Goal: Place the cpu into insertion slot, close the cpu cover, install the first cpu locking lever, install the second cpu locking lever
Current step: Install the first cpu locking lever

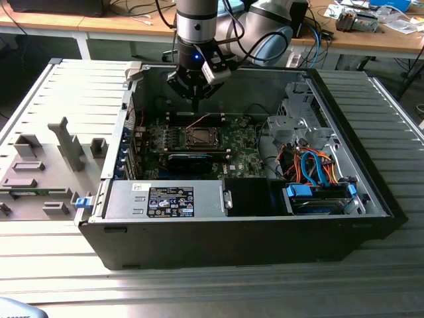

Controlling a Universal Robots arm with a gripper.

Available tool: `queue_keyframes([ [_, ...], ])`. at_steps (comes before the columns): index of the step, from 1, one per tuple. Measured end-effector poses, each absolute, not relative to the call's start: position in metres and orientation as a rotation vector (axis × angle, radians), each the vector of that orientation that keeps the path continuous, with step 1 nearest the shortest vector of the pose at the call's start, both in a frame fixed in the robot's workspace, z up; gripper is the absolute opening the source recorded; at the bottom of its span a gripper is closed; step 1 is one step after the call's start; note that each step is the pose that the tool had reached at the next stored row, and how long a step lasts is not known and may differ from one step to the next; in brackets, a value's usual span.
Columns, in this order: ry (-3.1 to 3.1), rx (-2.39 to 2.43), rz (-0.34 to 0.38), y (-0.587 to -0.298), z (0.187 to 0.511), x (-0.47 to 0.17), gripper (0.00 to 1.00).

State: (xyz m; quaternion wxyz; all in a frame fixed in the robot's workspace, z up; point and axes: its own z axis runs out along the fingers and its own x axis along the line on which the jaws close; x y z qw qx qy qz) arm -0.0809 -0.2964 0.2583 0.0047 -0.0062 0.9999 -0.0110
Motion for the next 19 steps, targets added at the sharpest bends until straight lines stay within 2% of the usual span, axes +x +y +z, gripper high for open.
queue_keyframes([
  [19,3.132,-0.019,-0.034,-0.2964,0.2509,-0.0809,0.11],
])
